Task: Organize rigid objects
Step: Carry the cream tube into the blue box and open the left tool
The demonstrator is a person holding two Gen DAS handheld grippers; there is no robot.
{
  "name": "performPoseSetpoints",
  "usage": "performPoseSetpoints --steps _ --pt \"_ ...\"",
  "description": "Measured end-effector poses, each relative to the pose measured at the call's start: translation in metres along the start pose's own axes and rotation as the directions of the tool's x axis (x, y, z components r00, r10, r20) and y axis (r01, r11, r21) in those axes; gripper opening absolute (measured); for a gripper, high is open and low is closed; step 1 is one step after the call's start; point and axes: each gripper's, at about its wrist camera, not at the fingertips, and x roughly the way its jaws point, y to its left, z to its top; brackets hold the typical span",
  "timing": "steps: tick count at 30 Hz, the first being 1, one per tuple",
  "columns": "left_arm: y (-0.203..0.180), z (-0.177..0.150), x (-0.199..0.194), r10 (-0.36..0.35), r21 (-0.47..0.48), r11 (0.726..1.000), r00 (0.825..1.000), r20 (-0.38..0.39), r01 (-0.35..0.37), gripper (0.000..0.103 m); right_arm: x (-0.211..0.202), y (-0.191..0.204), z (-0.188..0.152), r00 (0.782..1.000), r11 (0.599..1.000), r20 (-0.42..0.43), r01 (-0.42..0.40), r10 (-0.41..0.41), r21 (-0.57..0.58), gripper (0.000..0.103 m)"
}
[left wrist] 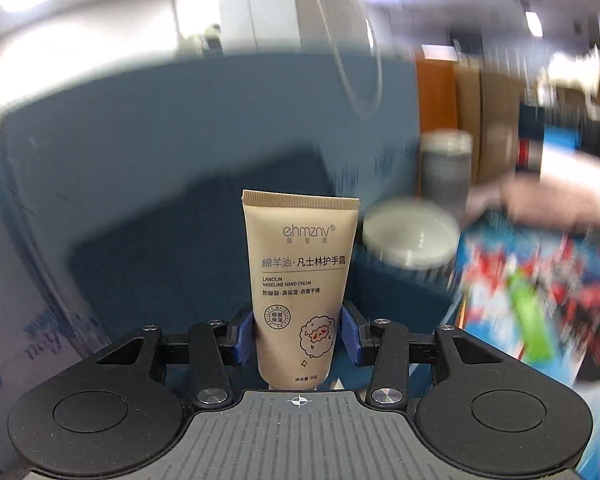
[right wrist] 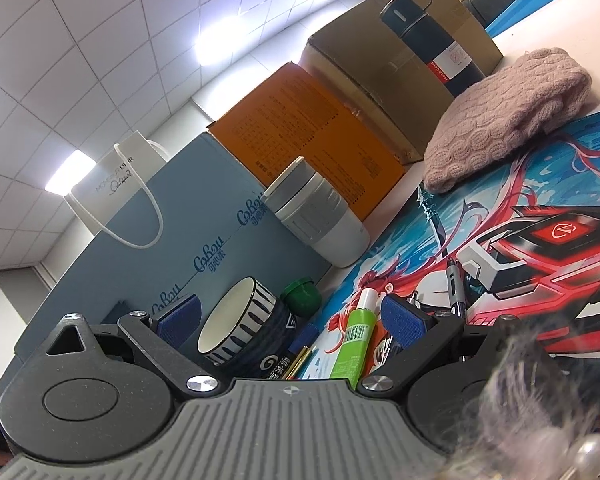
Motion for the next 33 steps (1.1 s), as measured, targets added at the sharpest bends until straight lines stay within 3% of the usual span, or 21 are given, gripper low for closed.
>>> performPoseSetpoints --steps 4,7,16,17,21,24,27,30,33 --pt "0.001 -0.001 0.029 -0.057 0.061 0.996 0.991 -0.122 0.065 0.042 0.001 0.001 -0.001 1.0 1.0 -0.007 0.0 0.0 -0.005 0.097" --pt "0.006 0.005 0.045 -0.118 0.042 0.991 0.971 -0.208 0.129 0.042 0.002 0.0 -0.001 1.0 1.0 -0.012 0.001 -0.001 -0.006 0.097" --pt "0.021 0.002 0.062 -0.251 -0.08 0.968 0.931 -0.265 0.238 0.039 0.004 -0.001 -0.002 1.0 1.0 -0.029 0.001 -0.001 -0.003 0.097" --pt "0.022 0.002 0.062 -0.246 -0.086 0.969 0.934 -0.259 0.231 0.044 0.004 -0.001 -0.002 1.0 1.0 -0.03 0.001 -0.001 -0.002 0.097" --pt "0.023 0.0 0.057 -0.255 -0.109 0.966 0.94 -0.226 0.236 0.045 0.005 -0.001 -0.002 0.999 1.0 -0.034 0.005 -0.005 -0.003 0.097" --pt "0.021 0.0 0.049 -0.228 -0.107 0.972 0.955 -0.19 0.211 0.06 0.006 -0.001 -0.002 0.999 1.0 -0.038 0.009 -0.009 -0.003 0.097" --pt "0.023 0.0 0.041 -0.194 -0.137 0.975 0.968 -0.158 0.173 0.06 0.006 -0.002 -0.002 0.999 1.0 -0.04 0.013 -0.013 -0.002 0.097" --pt "0.026 -0.003 0.024 -0.155 -0.185 0.973 0.984 -0.093 0.136 0.062 0.007 -0.002 -0.002 0.999 1.0 -0.041 0.021 -0.021 -0.001 0.097" --pt "0.023 -0.006 0.001 -0.1 -0.24 0.966 0.995 -0.007 0.095 0.071 0.008 -0.003 -0.002 0.998 0.999 -0.043 0.034 -0.034 -0.001 0.097"
